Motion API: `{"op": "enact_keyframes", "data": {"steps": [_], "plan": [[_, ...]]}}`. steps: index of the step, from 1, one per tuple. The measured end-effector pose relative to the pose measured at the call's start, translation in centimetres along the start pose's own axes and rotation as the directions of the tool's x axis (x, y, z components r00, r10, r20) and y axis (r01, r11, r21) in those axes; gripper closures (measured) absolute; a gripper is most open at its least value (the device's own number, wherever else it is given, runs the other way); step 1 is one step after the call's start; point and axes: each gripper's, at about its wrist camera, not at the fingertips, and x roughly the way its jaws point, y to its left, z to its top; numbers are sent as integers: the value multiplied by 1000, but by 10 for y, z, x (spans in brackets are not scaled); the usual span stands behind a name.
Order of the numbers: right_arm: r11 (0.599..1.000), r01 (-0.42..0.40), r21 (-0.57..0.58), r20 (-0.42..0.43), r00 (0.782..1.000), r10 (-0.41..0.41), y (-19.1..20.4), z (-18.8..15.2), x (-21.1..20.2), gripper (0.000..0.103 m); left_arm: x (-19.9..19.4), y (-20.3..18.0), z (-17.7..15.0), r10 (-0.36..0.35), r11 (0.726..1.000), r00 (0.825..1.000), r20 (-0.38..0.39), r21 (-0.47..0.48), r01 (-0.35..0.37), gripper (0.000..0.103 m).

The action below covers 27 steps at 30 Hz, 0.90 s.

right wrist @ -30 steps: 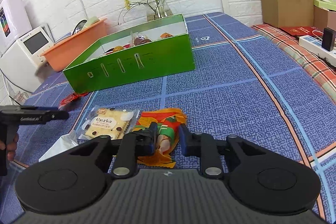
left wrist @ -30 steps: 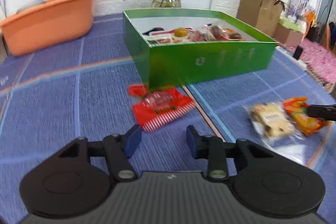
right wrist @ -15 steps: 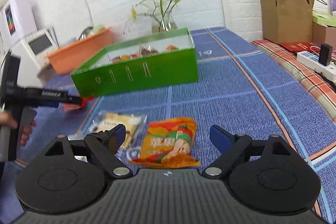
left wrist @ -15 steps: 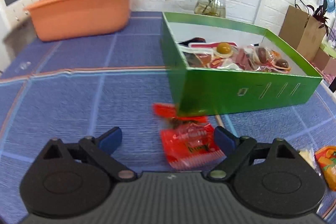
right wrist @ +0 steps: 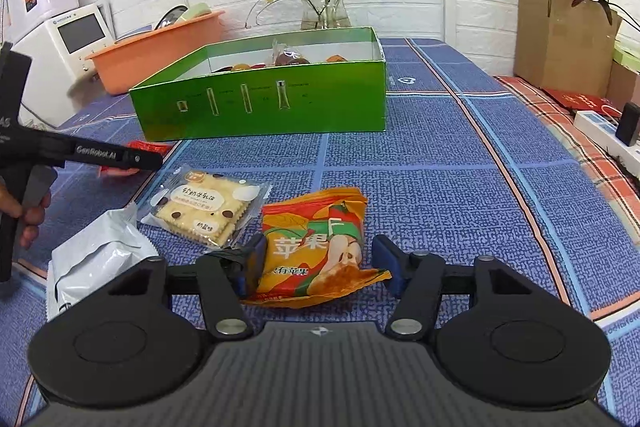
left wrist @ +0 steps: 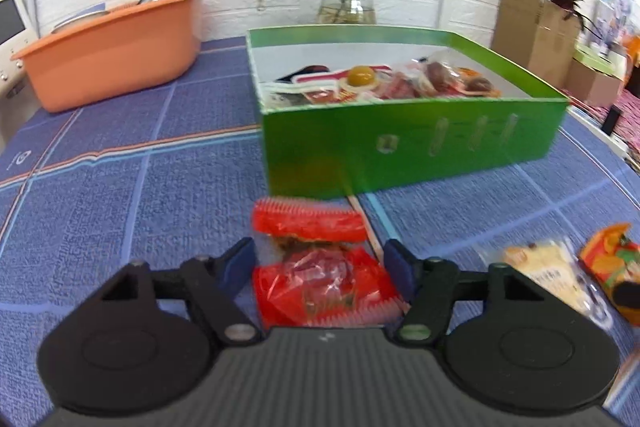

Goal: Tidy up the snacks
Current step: 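Grasp the red candy pack with the left gripper while the right grasps the orange chip bag, then lower the candy pack and chip bag into the green box and open both grippers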

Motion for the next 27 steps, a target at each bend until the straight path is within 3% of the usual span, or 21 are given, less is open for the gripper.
{"op": "enact_keyframes", "data": {"steps": [3, 6, 11, 14, 21, 27], "plan": [[1000, -14, 8, 1, 1000, 14, -2, -2, -6, 14, -15, -7, -10, -44, 999, 999, -20, 24, 45, 47], [1000, -24, 17, 4, 1000, 24, -4, -5, -11, 18, -30, -10, -23, -44, 998, 999, -16, 32, 44, 47], [993, -72, 89, 14, 997, 71, -11, -6, -19, 23, -53, 7, -34, -82, 991, 997, -10, -111, 81, 47], [986, -118, 118, 42, 993, 114, -10, -3, -26, 23, -71, 14, -38, -78, 979, 996, 43, -186, 85, 47], [975, -221, 36, 135, 967, 214, 16, 26, -32, 23, -108, 6, -13, -27, 983, 979, 204, -172, 63, 47], [982, -157, -102, 278, 944, 180, 45, 73, -20, 23, -106, -14, 32, 57, 994, 947, 317, -105, -25, 47]]}}
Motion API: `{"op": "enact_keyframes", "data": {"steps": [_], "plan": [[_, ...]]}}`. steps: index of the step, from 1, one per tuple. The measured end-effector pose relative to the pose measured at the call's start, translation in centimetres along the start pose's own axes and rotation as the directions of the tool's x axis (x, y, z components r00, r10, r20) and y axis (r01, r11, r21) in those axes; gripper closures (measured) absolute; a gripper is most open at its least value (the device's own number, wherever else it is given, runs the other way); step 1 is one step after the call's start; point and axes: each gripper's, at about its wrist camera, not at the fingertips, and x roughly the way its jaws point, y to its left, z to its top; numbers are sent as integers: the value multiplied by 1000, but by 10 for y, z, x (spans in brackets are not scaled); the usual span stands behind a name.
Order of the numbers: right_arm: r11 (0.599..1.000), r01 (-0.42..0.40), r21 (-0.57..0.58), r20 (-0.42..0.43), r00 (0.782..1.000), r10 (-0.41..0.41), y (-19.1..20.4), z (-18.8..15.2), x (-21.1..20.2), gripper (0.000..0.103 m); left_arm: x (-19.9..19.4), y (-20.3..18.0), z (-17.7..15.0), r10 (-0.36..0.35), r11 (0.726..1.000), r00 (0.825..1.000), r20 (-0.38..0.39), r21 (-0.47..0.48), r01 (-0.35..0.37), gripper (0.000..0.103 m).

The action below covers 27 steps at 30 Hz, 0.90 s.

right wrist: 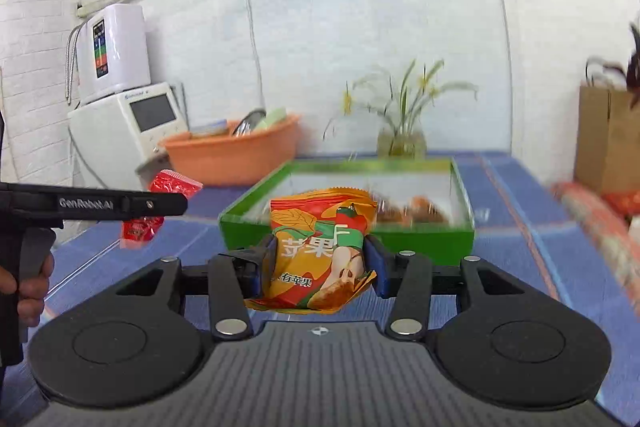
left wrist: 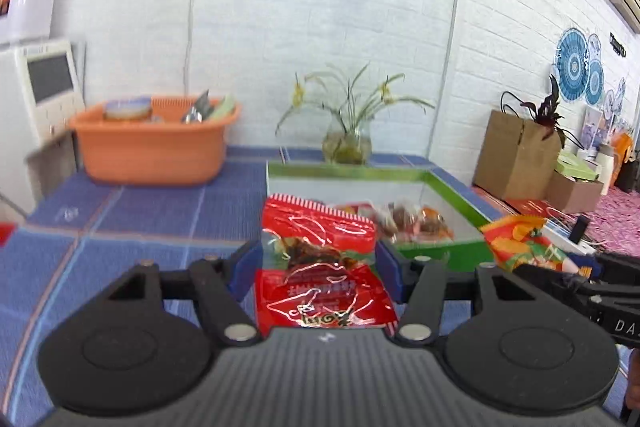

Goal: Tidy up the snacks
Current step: 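Lower the candy pack and chip bag into the green box and open both grippers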

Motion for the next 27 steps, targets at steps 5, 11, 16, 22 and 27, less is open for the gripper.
{"op": "enact_keyframes", "data": {"steps": [5, 11, 16, 22, 27], "plan": [[998, 44, 40, 48, 998, -46, -10, 38, 34, 23, 29, -25, 30, 2, 998, 999, 41, 60, -5, 46], [989, 46, 141, 78, 995, -57, -36, 70, 61, 22, 63, -38, 63, 36, 999, 995, 96, 23, -38, 44], [937, -22, 350, 70, 998, -2, -69, 67, 89, 22, 96, -38, 74, 103, 995, 987, 121, -18, -102, 44], [957, 54, 284, 22, 998, -63, -71, 57, 117, 22, 133, -33, 56, 116, 993, 990, 76, -20, -115, 45], [964, 116, 238, -11, 993, -117, -78, 48, 131, 22, 146, -30, 50, 104, 995, 994, 41, -10, -104, 45]]}}
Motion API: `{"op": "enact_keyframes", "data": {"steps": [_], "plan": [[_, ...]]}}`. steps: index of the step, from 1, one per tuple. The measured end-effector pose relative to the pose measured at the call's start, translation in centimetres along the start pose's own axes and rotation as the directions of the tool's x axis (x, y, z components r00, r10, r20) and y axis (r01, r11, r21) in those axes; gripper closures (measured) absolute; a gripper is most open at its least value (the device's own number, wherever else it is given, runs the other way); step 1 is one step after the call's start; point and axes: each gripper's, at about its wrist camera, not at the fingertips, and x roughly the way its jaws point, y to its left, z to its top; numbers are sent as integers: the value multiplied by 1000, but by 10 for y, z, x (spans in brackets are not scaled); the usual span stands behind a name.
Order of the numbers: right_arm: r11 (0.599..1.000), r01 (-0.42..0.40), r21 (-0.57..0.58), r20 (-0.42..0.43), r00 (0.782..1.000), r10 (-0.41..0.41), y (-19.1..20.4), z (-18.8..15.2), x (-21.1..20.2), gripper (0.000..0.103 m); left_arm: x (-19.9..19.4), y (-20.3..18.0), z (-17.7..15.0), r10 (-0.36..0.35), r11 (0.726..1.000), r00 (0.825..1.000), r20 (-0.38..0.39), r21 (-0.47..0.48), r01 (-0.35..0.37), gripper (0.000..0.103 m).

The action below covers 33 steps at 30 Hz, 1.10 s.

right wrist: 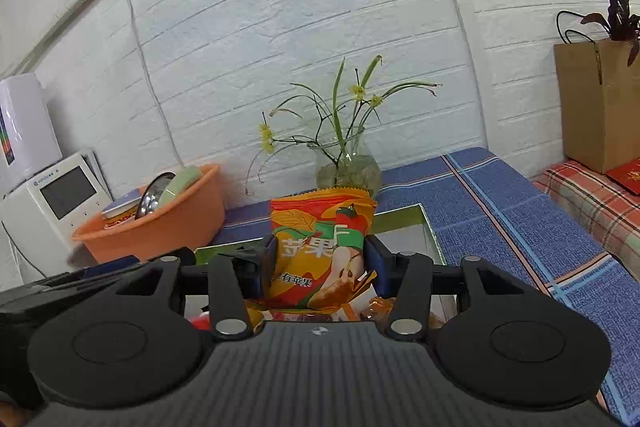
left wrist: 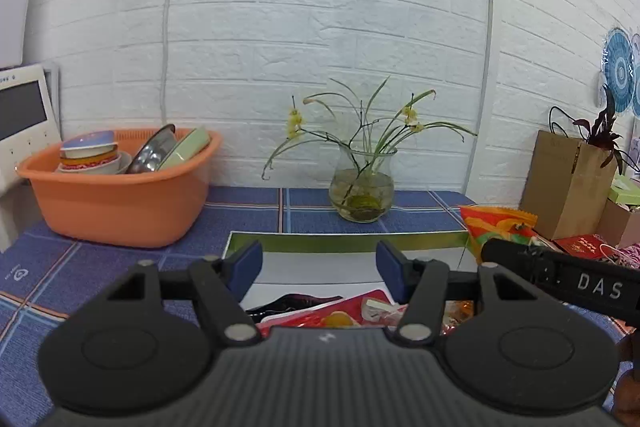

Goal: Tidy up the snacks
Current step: 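Lower the candy pack and chip bag into the green box and open both grippers, then move the right gripper to the clear cookie pastry packet and grasp it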

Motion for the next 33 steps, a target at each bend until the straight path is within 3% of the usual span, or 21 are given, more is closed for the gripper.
{"op": "enact_keyframes", "data": {"steps": [5, 6, 9, 10, 13, 17, 19, 21, 24, 28, 31, 32, 33], "plan": [[999, 40, -16, -36, 999, -40, -6, -9, 11, 21, 8, 7, -4, 28, 1000, 999, -29, -4, -28, 44], [999, 49, -24, -44, 998, -50, -6, -10, 14, 21, 10, 7, -5, 36, 999, 999, -32, 0, -36, 38], [999, 42, -3, -53, 998, -43, -10, -13, 18, 13, 10, 5, -6, 38, 999, 999, -27, 14, -37, 29], [1000, 25, 15, -51, 998, -24, -12, -12, 17, 0, 9, 4, -6, 35, 999, 999, -27, 22, -34, 29], [1000, 1, 31, -23, 1000, 0, -14, -8, 8, 0, 3, 0, -5, 51, 997, 999, -18, 61, -50, 22], [1000, -19, -25, 29, 999, 20, -8, 4, -16, 0, -16, -2, -7, 65, 992, 998, -13, 106, -64, 22], [998, -43, -42, 30, 999, 44, -7, 5, -35, 0, -32, 0, -13, 45, 990, 999, -24, 138, -41, 22], [993, -98, -72, -6, 995, 98, -8, 1, -54, 0, -48, 2, -24, -13, 984, 997, -70, 177, 25, 22], [987, -137, -81, -95, 987, 129, -16, -13, -81, 0, -70, 5, -40, -133, 967, 975, -179, 192, 167, 22], [991, -126, 39, -244, 961, 132, -36, -47, -101, 0, -94, 3, -68, -269, 925, 922, -279, 191, 327, 22], [981, -100, 164, -341, 928, 151, -45, -71, -100, 2, -90, -1, -85, -296, 914, 883, -366, 162, 373, 22], [973, -110, 204, -359, 916, 179, -46, -77, -99, 19, -87, -1, -91, -292, 916, 875, -387, 150, 372, 22], [961, -125, 246, -377, 901, 214, -46, -82, -97, 25, -83, 0, -95, -294, 918, 862, -412, 129, 375, 22]]}}
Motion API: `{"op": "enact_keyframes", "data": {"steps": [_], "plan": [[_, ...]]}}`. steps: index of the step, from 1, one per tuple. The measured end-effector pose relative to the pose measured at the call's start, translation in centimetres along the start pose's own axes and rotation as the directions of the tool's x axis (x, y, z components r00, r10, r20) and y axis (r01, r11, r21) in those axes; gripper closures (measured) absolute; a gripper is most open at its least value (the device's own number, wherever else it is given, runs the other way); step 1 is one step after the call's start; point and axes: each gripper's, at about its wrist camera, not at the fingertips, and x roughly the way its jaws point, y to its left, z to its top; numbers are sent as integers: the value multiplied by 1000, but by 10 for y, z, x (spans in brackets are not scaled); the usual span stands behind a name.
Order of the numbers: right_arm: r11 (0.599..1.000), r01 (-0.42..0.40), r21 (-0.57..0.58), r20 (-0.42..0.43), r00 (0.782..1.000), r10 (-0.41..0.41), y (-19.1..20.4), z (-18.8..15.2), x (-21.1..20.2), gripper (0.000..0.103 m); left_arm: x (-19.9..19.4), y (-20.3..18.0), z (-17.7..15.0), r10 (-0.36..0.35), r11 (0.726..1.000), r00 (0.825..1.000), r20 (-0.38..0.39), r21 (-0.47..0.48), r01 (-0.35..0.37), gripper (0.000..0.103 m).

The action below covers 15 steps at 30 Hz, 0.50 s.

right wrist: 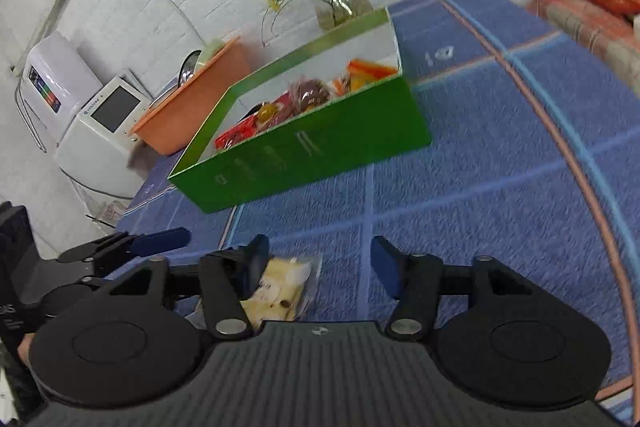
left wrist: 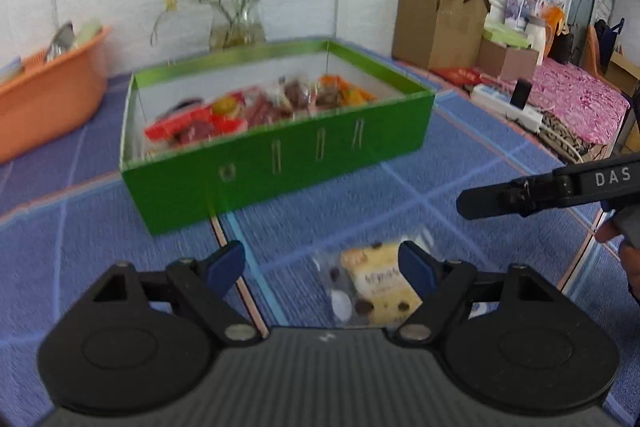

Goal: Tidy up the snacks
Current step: 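Move the right gripper to the clear cookie pastry packet and grasp it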

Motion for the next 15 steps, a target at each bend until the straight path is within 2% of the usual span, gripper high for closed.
{"op": "enact_keyframes", "data": {"steps": [3, 6, 11, 12, 13, 14, 15], "plan": [[999, -18, 43, -55, 998, 20, 2, -8, 13, 29, 8, 6, -6, -91, 994, 995, -33, -66, 89, 22], [997, -25, 78, -71, 997, 30, 2, -9, 23, 32, 16, 5, -9, -159, 985, 986, -54, -74, 155, 22], [994, -49, 93, -75, 996, 56, 8, -7, 34, 32, 19, -3, -12, -185, 983, 982, -22, -19, 185, 23], [996, -54, 78, -77, 995, 60, 11, -7, 37, 33, 18, -5, -13, -193, 981, 981, -20, -15, 193, 28], [998, -51, 48, -77, 995, 55, 15, -7, 38, 37, 18, -6, -13, -184, 983, 983, -19, -7, 184, 31], [999, -33, 9, -74, 997, 33, 21, -8, 39, 51, 17, -7, -13, -176, 984, 984, -16, -4, 176, 42], [999, -8, -42, -74, 997, 5, 25, -8, 39, 62, 16, -6, -13, -186, 982, 983, -11, -20, 185, 50]]}}
